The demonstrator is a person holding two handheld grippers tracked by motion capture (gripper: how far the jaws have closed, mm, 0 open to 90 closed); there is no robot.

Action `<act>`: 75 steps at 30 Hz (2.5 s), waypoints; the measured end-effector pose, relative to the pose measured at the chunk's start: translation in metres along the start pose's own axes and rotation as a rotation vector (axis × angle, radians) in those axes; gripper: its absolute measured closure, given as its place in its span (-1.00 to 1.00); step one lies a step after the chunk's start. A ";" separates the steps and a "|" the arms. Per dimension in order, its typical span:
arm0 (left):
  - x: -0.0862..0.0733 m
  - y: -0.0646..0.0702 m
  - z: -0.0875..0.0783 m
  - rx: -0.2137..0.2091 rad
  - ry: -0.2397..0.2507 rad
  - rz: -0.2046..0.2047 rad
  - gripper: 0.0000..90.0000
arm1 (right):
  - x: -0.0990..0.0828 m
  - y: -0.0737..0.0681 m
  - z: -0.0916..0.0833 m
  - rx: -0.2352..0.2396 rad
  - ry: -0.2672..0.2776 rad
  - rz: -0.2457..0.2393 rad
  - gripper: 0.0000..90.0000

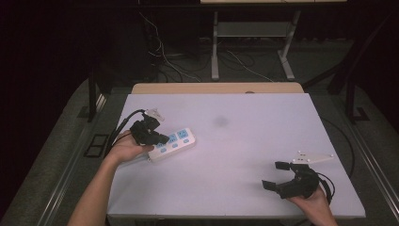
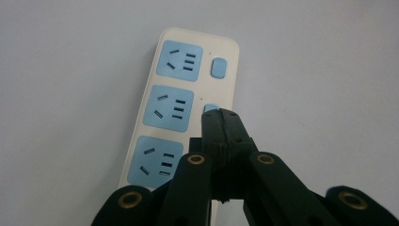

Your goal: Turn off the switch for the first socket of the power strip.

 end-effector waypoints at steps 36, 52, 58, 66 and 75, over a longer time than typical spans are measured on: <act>-0.002 0.048 -0.040 0.075 0.346 -0.098 0.51 | 0.000 -0.001 -0.001 0.005 0.006 0.004 -0.99; -0.014 0.072 -0.034 0.071 0.441 -0.127 -0.71 | 0.000 -0.002 0.000 0.007 0.005 0.001 -0.99; -0.019 0.082 -0.028 0.058 0.438 -0.107 -0.93 | -0.001 -0.002 0.000 0.009 0.005 0.001 -0.99; -0.028 0.092 -0.016 0.055 0.437 -0.106 -1.00 | -0.001 -0.002 0.000 0.008 0.003 0.002 -0.99; -0.039 0.099 -0.003 0.058 0.451 -0.114 -1.00 | -0.001 -0.002 0.000 0.007 -0.001 0.000 -0.99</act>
Point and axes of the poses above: each handheld gripper's, and its own axes: z roughly forward along the jaws, x roughly out of its top, y roughly to its right, the point moved 3 cm from there along z, roughly forward along the jaws, and after that the axes turned 15 degrees about z, right-handed, at the moved point
